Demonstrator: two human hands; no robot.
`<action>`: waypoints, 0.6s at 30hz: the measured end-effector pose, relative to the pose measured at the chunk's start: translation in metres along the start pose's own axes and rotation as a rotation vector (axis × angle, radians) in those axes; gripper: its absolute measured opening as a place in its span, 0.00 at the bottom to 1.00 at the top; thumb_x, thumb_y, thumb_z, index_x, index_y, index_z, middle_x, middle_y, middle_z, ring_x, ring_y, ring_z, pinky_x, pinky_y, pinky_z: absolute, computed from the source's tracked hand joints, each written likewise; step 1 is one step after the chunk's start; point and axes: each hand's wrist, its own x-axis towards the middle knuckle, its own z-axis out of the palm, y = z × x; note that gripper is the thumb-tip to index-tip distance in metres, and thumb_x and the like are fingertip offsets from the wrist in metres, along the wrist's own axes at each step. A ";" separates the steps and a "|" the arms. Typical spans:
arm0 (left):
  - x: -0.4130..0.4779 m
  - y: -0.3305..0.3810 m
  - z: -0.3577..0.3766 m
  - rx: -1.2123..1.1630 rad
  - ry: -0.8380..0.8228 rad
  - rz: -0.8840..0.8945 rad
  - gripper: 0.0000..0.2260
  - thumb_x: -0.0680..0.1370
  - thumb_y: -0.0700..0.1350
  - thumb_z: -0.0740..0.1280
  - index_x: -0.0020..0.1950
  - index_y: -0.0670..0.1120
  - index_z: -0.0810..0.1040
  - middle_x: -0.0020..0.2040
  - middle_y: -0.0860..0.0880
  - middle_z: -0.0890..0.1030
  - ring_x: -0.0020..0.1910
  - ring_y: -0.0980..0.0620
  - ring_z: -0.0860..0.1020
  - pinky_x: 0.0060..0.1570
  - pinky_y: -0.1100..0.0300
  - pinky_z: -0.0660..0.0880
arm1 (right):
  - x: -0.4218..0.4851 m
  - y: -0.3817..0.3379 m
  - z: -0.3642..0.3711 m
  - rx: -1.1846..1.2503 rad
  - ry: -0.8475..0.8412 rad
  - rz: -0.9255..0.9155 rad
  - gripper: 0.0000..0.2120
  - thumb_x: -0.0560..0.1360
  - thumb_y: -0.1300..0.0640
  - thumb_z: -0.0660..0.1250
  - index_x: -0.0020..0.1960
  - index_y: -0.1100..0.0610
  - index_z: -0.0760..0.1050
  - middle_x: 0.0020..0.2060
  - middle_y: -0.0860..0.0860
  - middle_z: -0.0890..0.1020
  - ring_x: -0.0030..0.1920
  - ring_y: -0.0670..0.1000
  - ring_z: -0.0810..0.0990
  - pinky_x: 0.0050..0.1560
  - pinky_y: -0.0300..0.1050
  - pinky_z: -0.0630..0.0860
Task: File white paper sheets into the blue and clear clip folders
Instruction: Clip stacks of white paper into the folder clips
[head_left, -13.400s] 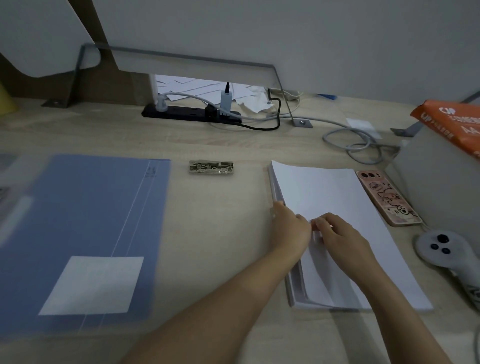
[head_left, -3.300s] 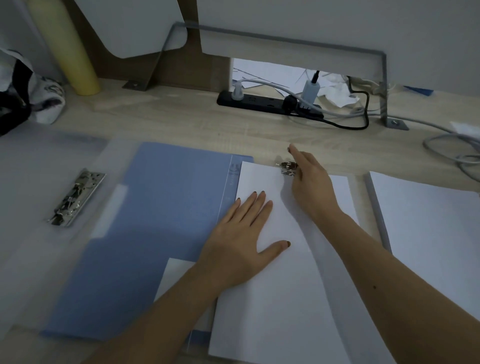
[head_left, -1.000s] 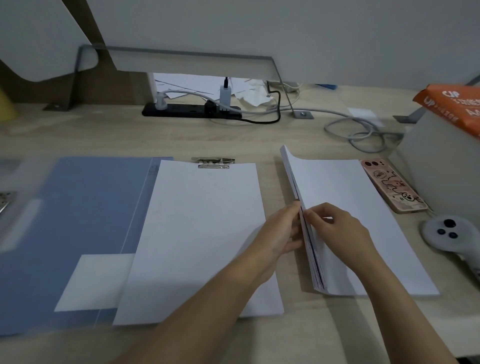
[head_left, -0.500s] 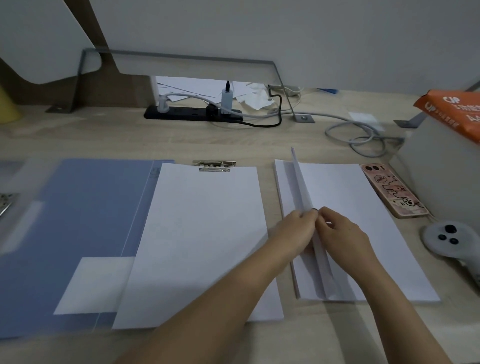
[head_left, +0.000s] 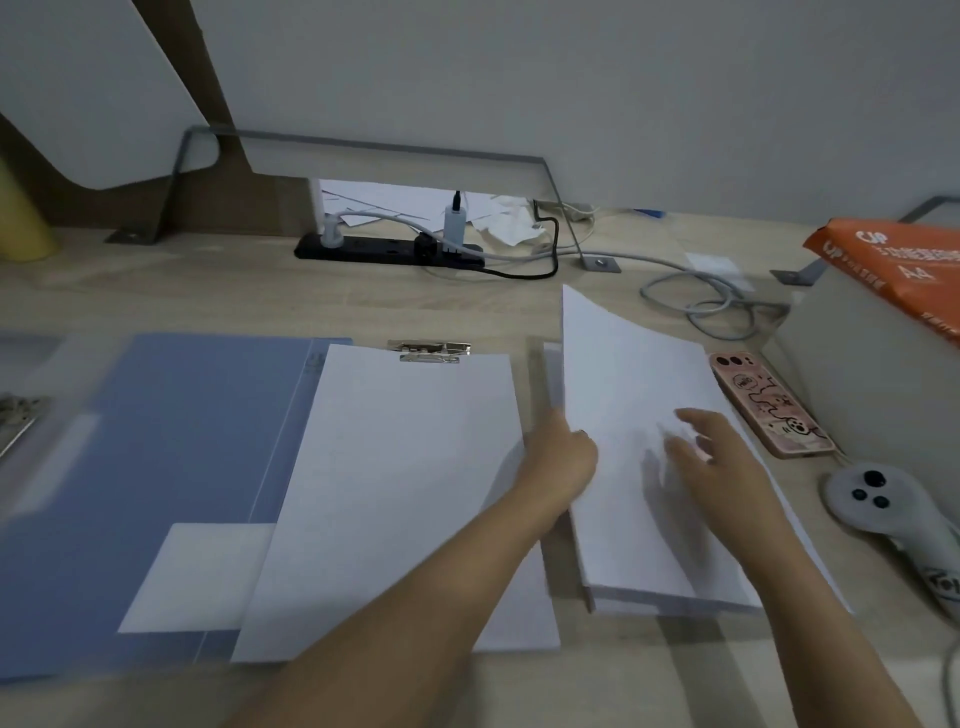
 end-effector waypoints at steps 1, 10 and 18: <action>-0.005 0.001 -0.013 -0.044 0.010 0.033 0.16 0.79 0.39 0.53 0.66 0.43 0.69 0.62 0.43 0.76 0.55 0.45 0.75 0.44 0.60 0.70 | 0.002 0.000 -0.005 0.029 0.061 0.005 0.20 0.77 0.57 0.61 0.68 0.55 0.66 0.68 0.56 0.69 0.65 0.56 0.70 0.61 0.50 0.67; -0.066 -0.031 -0.170 -0.164 0.199 0.203 0.12 0.81 0.42 0.56 0.56 0.57 0.74 0.54 0.57 0.79 0.55 0.56 0.77 0.58 0.58 0.73 | -0.006 -0.064 0.044 0.639 -0.387 0.078 0.29 0.71 0.42 0.66 0.68 0.54 0.70 0.65 0.48 0.76 0.65 0.48 0.73 0.69 0.51 0.64; -0.114 -0.095 -0.282 -0.213 0.419 0.086 0.10 0.80 0.40 0.58 0.52 0.53 0.75 0.55 0.51 0.79 0.51 0.53 0.78 0.55 0.57 0.73 | -0.060 -0.137 0.153 0.738 -0.636 0.032 0.10 0.76 0.57 0.62 0.55 0.51 0.78 0.48 0.50 0.86 0.48 0.53 0.85 0.46 0.46 0.82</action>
